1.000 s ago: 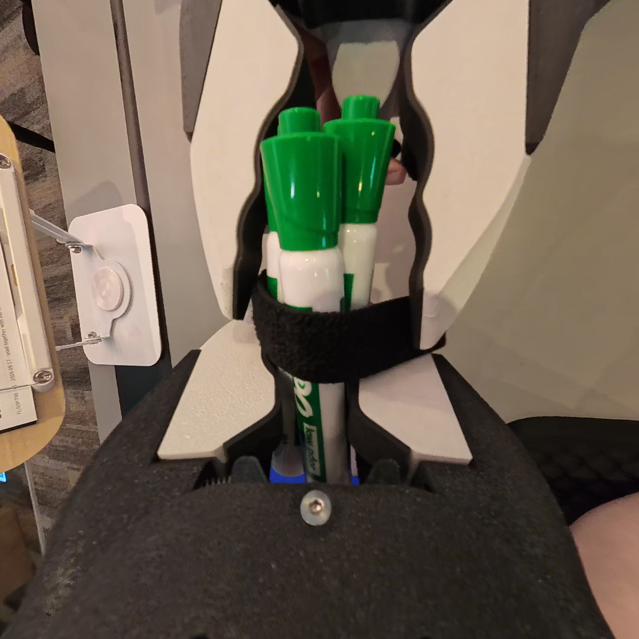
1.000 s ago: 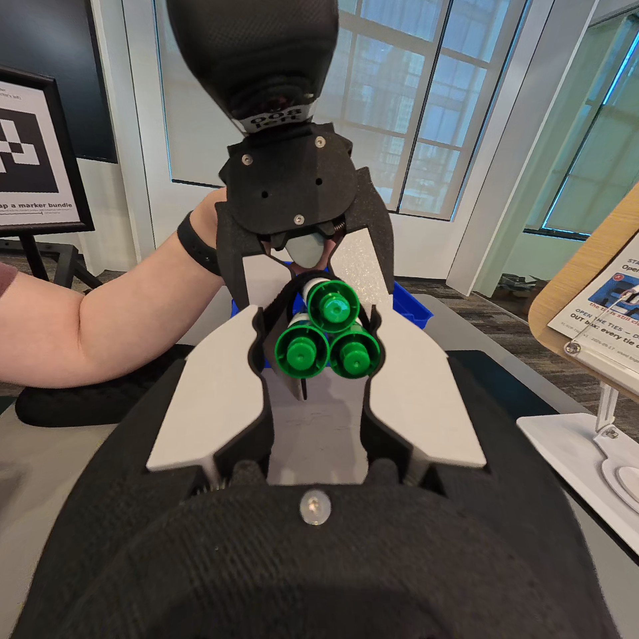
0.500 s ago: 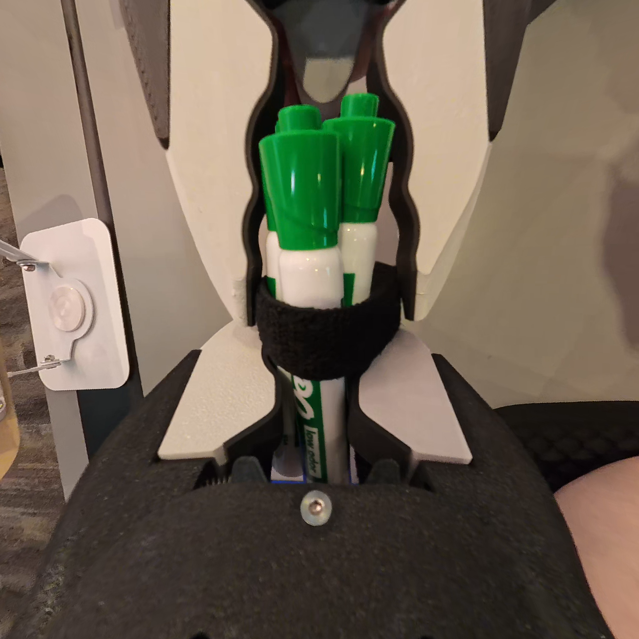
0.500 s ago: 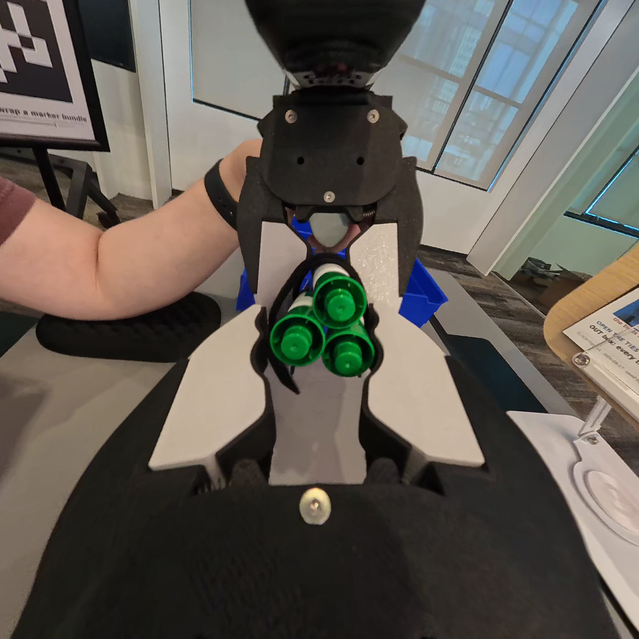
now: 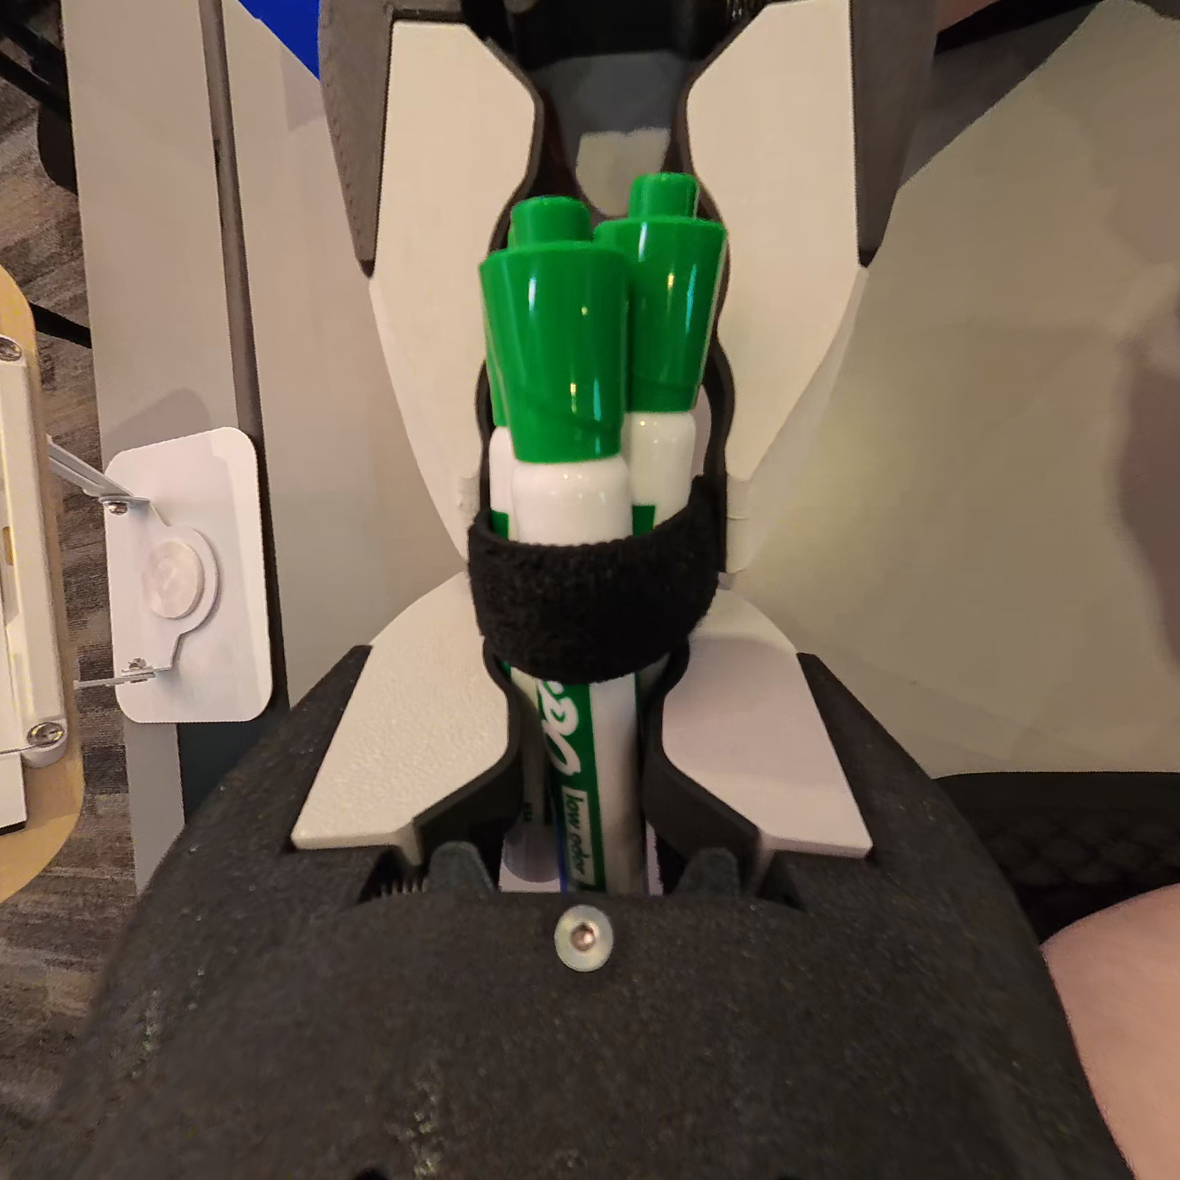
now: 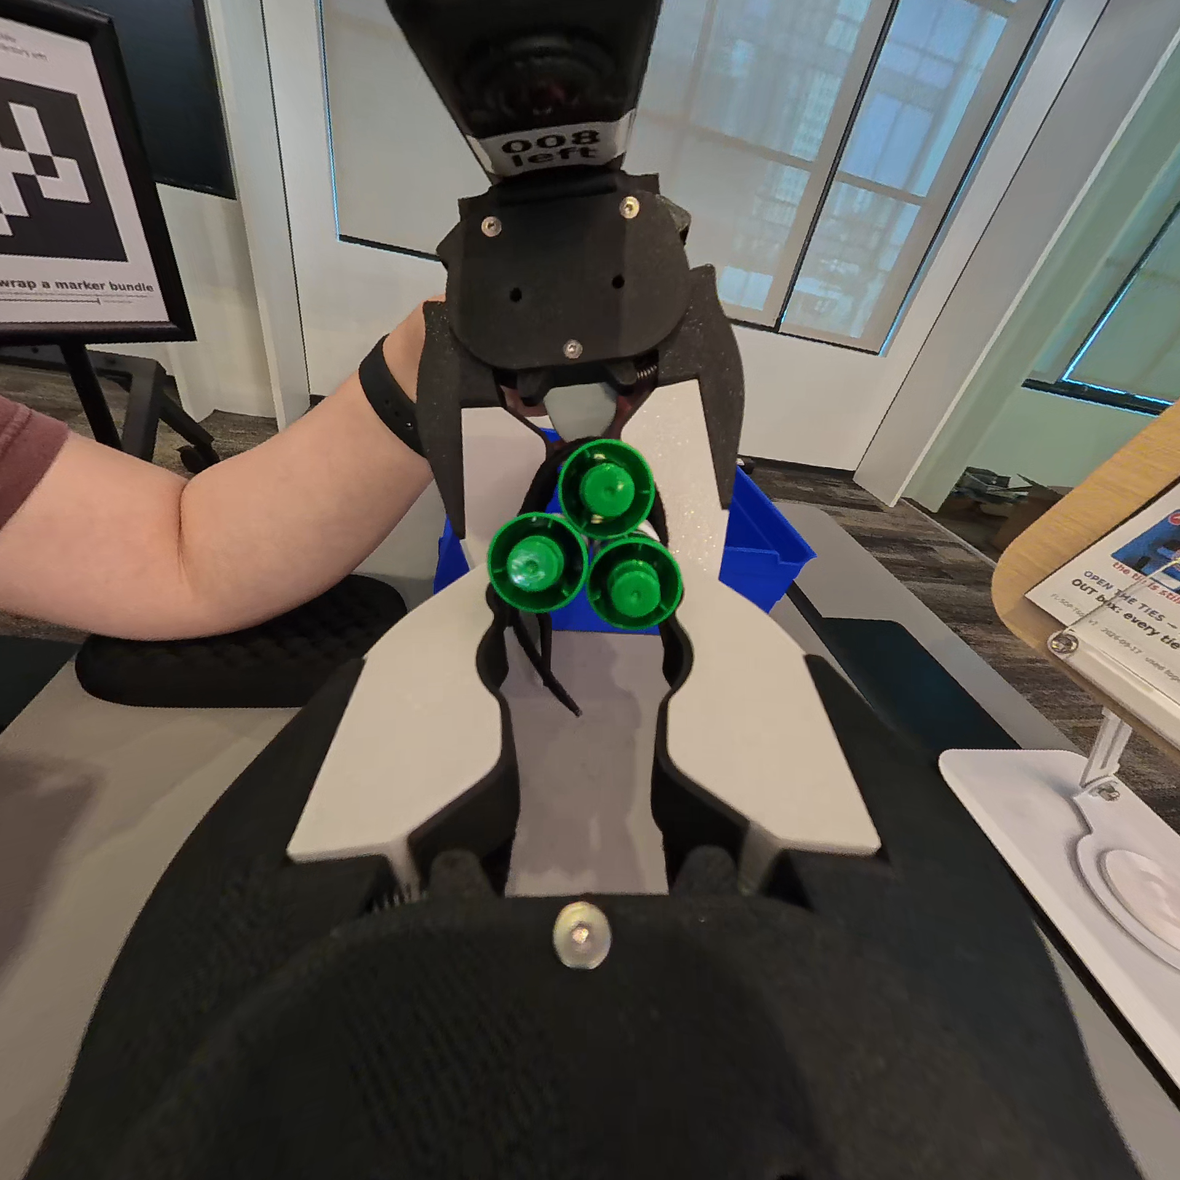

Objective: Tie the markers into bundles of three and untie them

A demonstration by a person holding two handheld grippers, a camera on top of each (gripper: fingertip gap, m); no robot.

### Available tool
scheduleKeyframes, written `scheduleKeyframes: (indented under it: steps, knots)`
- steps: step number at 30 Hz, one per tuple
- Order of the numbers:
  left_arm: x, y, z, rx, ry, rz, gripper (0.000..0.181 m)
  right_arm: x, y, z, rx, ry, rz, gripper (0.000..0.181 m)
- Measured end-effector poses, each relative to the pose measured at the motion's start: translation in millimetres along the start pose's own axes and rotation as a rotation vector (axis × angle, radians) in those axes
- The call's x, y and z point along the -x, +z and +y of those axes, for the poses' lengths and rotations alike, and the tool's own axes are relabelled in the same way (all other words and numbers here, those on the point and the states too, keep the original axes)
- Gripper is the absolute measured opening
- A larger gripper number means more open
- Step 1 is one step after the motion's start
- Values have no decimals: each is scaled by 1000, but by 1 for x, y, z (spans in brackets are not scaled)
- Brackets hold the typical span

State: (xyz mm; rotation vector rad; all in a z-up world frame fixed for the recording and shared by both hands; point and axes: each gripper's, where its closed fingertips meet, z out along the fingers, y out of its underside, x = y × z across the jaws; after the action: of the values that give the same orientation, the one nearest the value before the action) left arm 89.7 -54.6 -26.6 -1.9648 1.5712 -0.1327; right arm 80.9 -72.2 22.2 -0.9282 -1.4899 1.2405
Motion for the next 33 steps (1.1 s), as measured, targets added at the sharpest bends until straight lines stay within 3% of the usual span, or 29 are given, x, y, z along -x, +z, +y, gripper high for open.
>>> scheduleKeyframes:
  steps: [33]
  knots:
    - [0, -3, -10, -49, 3, -5, 41, 0, -7, -5, -4, -157, 78, 16]
